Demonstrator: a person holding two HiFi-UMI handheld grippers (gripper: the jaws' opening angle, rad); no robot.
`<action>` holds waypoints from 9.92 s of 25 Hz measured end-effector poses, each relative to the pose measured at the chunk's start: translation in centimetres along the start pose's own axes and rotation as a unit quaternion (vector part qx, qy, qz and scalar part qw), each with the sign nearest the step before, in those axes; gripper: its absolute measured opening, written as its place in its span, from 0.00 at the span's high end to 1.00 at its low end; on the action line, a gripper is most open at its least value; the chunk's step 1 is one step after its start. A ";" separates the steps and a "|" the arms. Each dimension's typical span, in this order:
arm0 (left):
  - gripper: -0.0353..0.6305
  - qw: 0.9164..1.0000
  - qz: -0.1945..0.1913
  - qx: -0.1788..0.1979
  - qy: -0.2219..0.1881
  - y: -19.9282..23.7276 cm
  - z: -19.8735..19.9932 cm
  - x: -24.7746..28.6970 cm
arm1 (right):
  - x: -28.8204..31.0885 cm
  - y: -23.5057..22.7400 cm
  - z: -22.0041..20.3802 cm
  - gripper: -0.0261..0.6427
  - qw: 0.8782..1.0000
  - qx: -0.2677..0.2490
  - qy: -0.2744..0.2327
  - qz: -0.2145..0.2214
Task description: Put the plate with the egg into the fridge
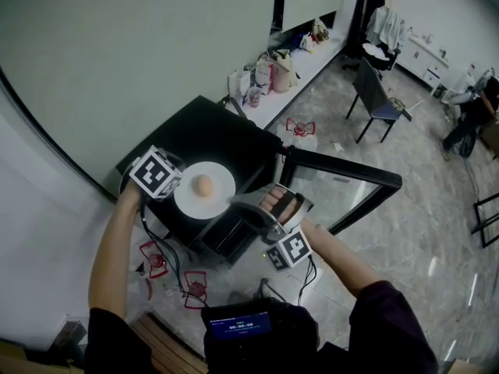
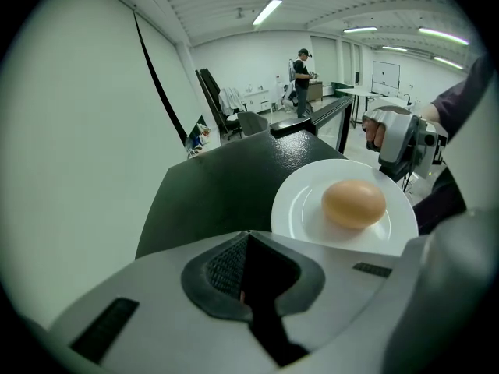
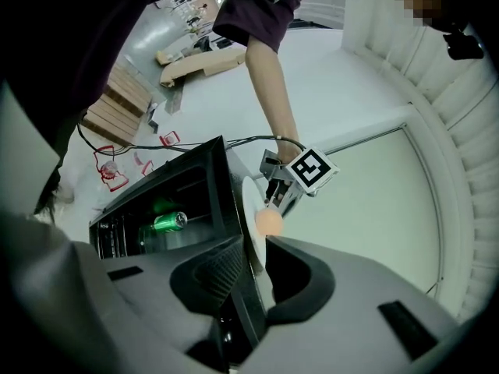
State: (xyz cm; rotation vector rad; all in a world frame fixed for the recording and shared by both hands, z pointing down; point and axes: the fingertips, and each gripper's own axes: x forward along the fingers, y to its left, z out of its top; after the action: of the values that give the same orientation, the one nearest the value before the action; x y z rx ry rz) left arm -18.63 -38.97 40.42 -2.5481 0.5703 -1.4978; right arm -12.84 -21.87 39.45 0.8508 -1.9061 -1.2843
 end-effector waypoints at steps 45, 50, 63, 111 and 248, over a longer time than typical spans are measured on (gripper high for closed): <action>0.93 0.910 0.139 -0.170 -0.352 -20.6 8.5 -11.8 | -15.1 3.5 -2.5 0.93 0.990 -0.113 0.074 -0.039; 0.93 0.905 0.154 -0.196 -0.345 -24.8 8.5 -11.3 | -18.8 5.3 -2.6 0.93 0.992 -0.110 0.052 -0.032; 0.93 0.893 0.193 -0.217 -0.344 -26.3 4.7 -12.0 | -18.6 7.1 -1.0 0.93 0.994 -0.104 0.034 -0.032; 0.93 0.869 0.301 -0.311 -0.241 -23.6 -12.9 19.6 | 11.1 34.5 -12.8 0.93 0.970 -0.142 -0.031 0.197; 0.93 0.868 0.205 -0.212 -0.398 -26.0 46.2 20.2 | -23.8 -6.8 -50.5 0.58 0.864 0.430 -0.076 0.249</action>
State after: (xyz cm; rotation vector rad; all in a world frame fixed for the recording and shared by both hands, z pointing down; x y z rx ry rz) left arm 36.65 -26.34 41.56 -2.7526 1.2647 -0.1246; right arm 42.71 -29.91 43.28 0.5751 -2.6338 -0.1435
